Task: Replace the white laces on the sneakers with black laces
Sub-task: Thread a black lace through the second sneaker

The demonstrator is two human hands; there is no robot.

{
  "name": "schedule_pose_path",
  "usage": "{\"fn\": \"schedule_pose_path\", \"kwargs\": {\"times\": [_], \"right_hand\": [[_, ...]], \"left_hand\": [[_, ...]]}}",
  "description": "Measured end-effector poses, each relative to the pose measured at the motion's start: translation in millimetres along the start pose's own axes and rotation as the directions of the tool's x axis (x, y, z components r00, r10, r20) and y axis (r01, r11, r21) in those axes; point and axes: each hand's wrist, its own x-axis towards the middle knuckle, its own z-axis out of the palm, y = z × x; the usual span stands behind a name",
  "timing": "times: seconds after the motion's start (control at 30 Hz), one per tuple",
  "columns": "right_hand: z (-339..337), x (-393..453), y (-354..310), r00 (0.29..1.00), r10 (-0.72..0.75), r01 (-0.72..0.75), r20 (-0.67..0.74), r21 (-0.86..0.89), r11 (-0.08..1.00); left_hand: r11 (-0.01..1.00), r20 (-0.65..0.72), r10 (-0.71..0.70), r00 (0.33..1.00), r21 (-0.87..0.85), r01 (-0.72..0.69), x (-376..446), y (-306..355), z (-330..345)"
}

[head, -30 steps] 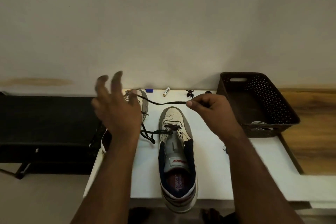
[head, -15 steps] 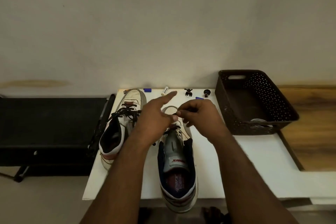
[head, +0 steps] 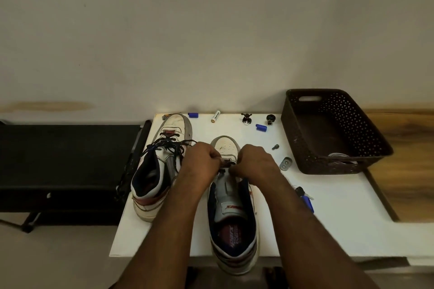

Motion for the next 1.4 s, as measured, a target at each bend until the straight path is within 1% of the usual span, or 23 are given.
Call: {"fn": "schedule_pose_path", "kwargs": {"times": [0.07,0.2,0.37,0.43,0.47,0.5,0.57,0.63,0.73,0.8,0.93,1.1,1.17,1.27,1.4], "right_hand": [[-1,2,2,1.000,0.025,-0.024,-0.012,0.055,0.998],[-2,4,11,0.992,0.124,-0.128,0.032,0.258,0.958],[-5,3,18,0.982,0.160,-0.187,0.101,0.417,0.889],[-7,2,18,0.979,0.163,-0.201,0.121,0.458,0.866],[-8,1,18,0.978,0.164,-0.206,0.129,0.473,0.857],[-9,1,18,0.977,0.163,-0.210,0.137,0.487,0.848],[-11,0,16,0.975,0.159,-0.215,0.152,0.510,0.833],[-11,-1,14,0.974,0.152,-0.217,0.166,0.522,0.825],[-12,-2,11,0.974,0.143,-0.216,0.175,0.532,0.819],[-12,-3,10,0.974,0.140,-0.214,0.175,0.537,0.816],[-11,-4,10,0.978,0.130,-0.198,0.161,0.551,0.811],[-8,-5,10,0.979,0.151,-0.204,0.139,0.578,0.791],[-8,-5,10,0.974,0.166,-0.224,0.151,0.591,0.775],[-9,-5,13,0.962,0.178,-0.269,0.206,0.606,0.749],[-3,-10,11,0.969,0.164,-0.245,0.185,0.650,0.720]], "left_hand": [[1.000,-0.010,-0.015,1.000,-0.023,0.015,0,-2,4],[0.999,0.021,-0.043,0.999,-0.018,0.043,1,-5,11],[0.998,0.035,-0.043,0.998,0.041,0.041,4,-6,17],[0.999,-0.001,-0.041,0.999,0.017,0.041,4,-9,17],[0.999,-0.040,-0.036,0.999,-0.028,0.035,4,-10,17],[0.996,-0.077,-0.029,0.997,-0.091,0.022,3,-10,17],[0.979,-0.100,-0.022,0.995,-0.206,0.001,1,-9,20],[0.965,-0.089,-0.031,0.996,-0.261,0.007,2,-10,24],[0.948,-0.113,-0.060,0.992,-0.319,0.021,3,-14,28],[0.945,-0.116,-0.064,0.991,-0.326,0.023,3,-16,30],[0.933,-0.080,-0.058,0.995,-0.358,0.026,4,-15,32],[0.936,-0.132,-0.070,0.989,-0.350,0.019,4,-17,40],[0.933,-0.140,-0.077,0.987,-0.360,0.022,5,-19,43],[0.943,-0.117,-0.073,0.990,-0.331,0.031,7,-22,43],[0.969,-0.069,-0.037,0.997,-0.247,0.019,8,-21,41]]}}
